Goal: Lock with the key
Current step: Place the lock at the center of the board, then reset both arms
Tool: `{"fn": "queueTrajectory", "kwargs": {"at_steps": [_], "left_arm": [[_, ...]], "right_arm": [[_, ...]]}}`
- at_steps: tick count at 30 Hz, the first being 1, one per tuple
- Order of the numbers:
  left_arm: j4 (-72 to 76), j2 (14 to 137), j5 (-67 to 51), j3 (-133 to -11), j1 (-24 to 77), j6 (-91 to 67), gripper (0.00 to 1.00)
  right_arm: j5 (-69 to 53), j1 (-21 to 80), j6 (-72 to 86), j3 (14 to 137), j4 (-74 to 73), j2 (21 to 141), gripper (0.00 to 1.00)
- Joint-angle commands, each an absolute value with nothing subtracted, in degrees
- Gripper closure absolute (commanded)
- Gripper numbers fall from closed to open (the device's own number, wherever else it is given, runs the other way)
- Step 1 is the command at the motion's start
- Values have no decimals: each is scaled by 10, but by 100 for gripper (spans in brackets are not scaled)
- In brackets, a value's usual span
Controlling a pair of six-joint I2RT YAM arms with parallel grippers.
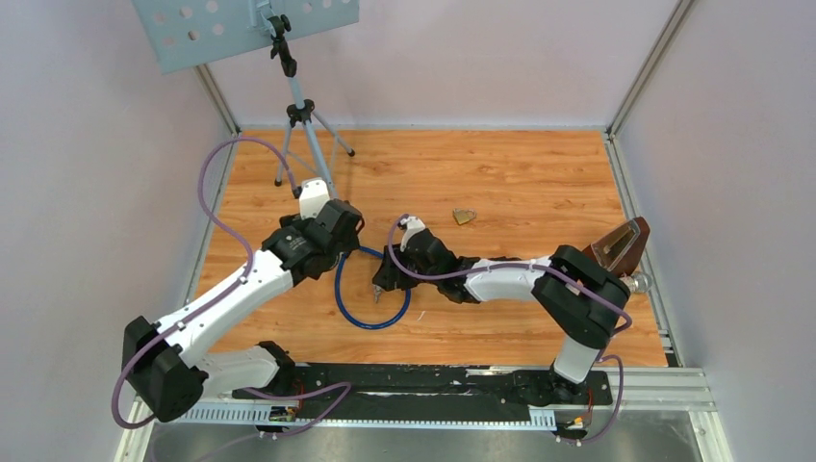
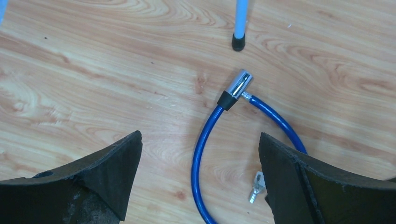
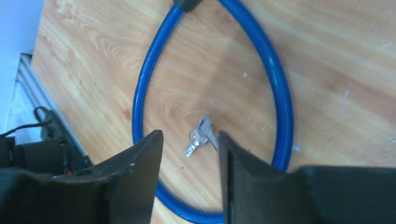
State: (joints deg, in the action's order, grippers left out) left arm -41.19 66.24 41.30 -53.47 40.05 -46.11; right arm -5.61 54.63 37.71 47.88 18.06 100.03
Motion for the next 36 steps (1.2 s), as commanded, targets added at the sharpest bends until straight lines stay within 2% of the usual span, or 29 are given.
{"fn": "queueTrajectory", "kwargs": {"at_steps": [1, 4, 5, 6, 13, 21, 28, 36], "left_arm": [[-539, 643, 431, -629, 400, -511, 0], [-546, 614, 404, -641, 400, -477, 0], [-539, 592, 386, -640, 401, -464, 0], [-534, 578, 376, -638, 401, -438, 0], [-519, 428, 316, -632, 400, -349, 0], [-622, 380, 342, -701, 400, -339, 0], [-663, 348, 371, -735, 401, -328, 0], [-682, 308, 387, -752, 400, -325, 0]], "right_arm": [[24, 548, 355, 529, 101, 963, 42], [107, 547, 348, 536, 33, 913, 24], [132, 547, 346, 535, 13, 890, 8], [160, 546, 347, 534, -16, 867, 1], [329, 538, 354, 523, -219, 637, 0], [385, 538, 373, 625, -480, 408, 0], [395, 538, 319, 677, -503, 213, 0], [367, 538, 295, 718, -500, 167, 0]]}}
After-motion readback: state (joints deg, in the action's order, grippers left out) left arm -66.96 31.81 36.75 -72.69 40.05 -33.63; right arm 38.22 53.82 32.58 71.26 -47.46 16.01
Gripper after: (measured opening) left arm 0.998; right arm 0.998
